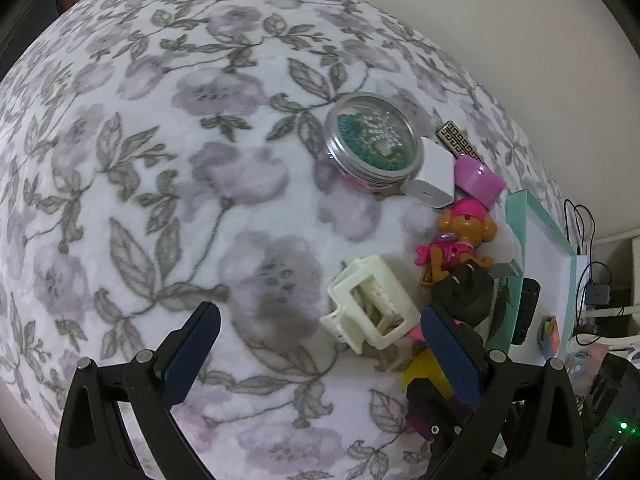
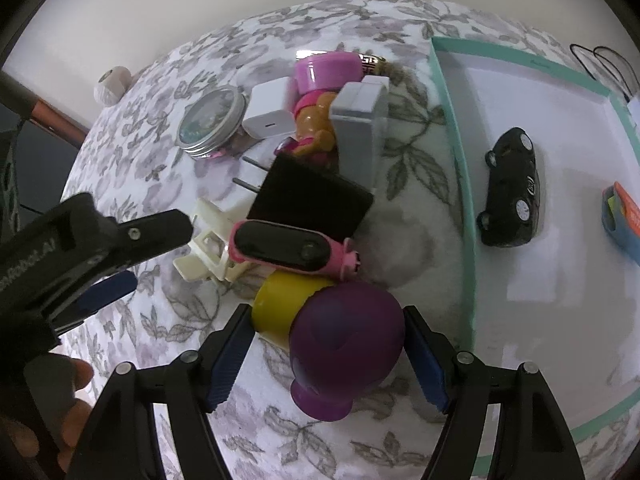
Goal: Organize rigid objects
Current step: 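Grasp the purple-and-yellow figure with the right tool while the left tool grasps the cream frame, then carry the purple figure and cream frame into the teal box lid with both tools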
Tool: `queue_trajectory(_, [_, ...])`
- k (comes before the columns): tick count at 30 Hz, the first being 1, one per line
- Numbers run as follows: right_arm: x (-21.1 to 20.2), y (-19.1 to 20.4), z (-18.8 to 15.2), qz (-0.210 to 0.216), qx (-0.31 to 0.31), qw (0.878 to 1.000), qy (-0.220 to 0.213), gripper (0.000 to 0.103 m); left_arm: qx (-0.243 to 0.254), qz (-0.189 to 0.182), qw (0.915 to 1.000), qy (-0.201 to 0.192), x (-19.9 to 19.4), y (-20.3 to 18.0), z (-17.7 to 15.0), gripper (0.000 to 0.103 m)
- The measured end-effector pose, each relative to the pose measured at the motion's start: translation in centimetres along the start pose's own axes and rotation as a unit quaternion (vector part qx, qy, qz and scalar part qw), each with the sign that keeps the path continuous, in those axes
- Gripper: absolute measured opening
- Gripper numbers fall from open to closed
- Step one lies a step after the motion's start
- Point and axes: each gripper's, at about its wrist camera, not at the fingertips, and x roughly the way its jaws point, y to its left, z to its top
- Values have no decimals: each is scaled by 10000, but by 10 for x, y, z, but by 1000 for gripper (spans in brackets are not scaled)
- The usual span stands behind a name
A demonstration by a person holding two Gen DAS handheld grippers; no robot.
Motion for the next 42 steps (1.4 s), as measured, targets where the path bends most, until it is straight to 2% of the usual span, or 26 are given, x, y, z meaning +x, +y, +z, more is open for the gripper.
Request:
queue_trajectory(12, [1, -8, 2, 43, 54, 10000, 33, 76, 165, 84, 9998, -84, 26, -24, 2, 98])
queue_trajectory(18, [5, -7, 4, 84, 99, 9999, 28, 76, 139, 20, 9999, -21, 38, -32, 0, 82])
queue_trajectory(20, [4, -8, 4, 82, 99, 9999, 28, 76, 108, -98, 9999, -15, 39, -29, -1, 74])
queue_trajectory(22, [5, -8, 4, 69, 86, 9999, 26, 76, 134, -101, 9999, -37, 38, -29, -3, 62])
queue_trajectory(23, [4, -8, 4, 70, 97, 9999, 24, 76, 163, -89, 9998, -43, 39, -30, -3, 60])
queue_trajectory(33, [4, -6, 6, 69, 49, 9999, 57, 76, 120, -85, 9999, -49, 21, -15, -6, 59])
queue_trajectory(42, [-11, 0, 10, 172, -106, 9998, -22, 76, -32, -268, 9982, -538, -24, -8, 6, 59])
